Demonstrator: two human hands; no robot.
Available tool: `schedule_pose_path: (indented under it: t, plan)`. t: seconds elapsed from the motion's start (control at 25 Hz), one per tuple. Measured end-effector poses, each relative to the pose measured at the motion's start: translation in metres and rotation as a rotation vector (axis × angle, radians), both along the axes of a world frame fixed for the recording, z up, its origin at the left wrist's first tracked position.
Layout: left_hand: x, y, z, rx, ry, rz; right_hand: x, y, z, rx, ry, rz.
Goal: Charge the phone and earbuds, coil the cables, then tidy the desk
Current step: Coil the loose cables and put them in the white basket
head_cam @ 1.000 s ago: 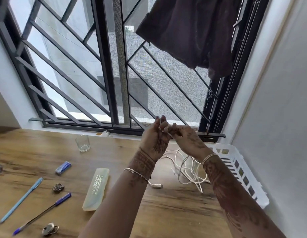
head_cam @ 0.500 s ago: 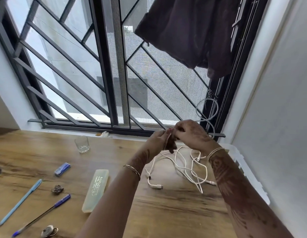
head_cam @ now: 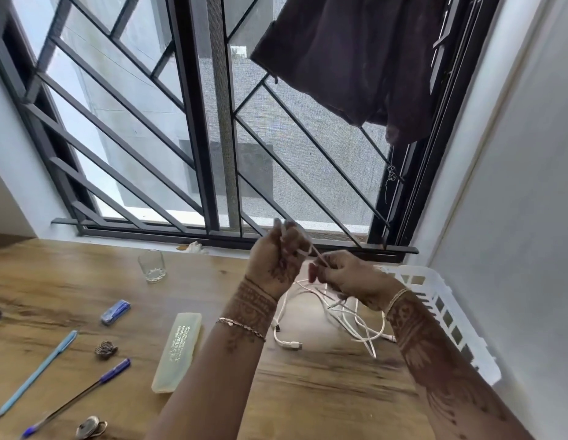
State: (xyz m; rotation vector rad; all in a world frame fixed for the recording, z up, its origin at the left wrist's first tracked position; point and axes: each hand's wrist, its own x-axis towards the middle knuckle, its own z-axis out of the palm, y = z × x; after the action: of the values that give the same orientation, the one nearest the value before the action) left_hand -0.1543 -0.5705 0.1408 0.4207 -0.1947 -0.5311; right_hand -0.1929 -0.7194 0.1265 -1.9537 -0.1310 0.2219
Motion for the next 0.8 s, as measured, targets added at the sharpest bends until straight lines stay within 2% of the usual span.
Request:
schedule_pose_path:
  t: [0.08,0.16,0.28,0.44,0.56,0.68,0.8]
  plan:
    - [0.013,0.0,0.007,-0.047,0.025,0.197,-0.011,0.007,-0.007,-0.096,0.096,0.108]
    - [0.023,-0.002,0.008,0.026,0.009,0.32,-0.022,0.015,-0.009,-0.162,0.16,0.201]
    - [0.027,-0.013,-0.011,0.325,-0.141,0.392,-0.025,0.023,-0.002,-0.192,0.124,0.179]
    - [0.027,-0.014,-0.048,0.88,-0.48,0.373,-0.013,0.017,0.01,-0.201,-0.12,0.028]
    - [0.023,-0.01,-0.056,1.089,-0.66,0.316,-0.002,0.003,0.014,-0.23,-0.225,-0.123]
    - [0.015,-0.011,-0.047,1.092,-0.617,0.228,0.007,-0.006,0.016,-0.147,-0.262,-0.211]
    - [0.01,-0.01,-0.032,0.871,-0.46,0.091,0.014,-0.003,0.012,0.163,-0.221,-0.235]
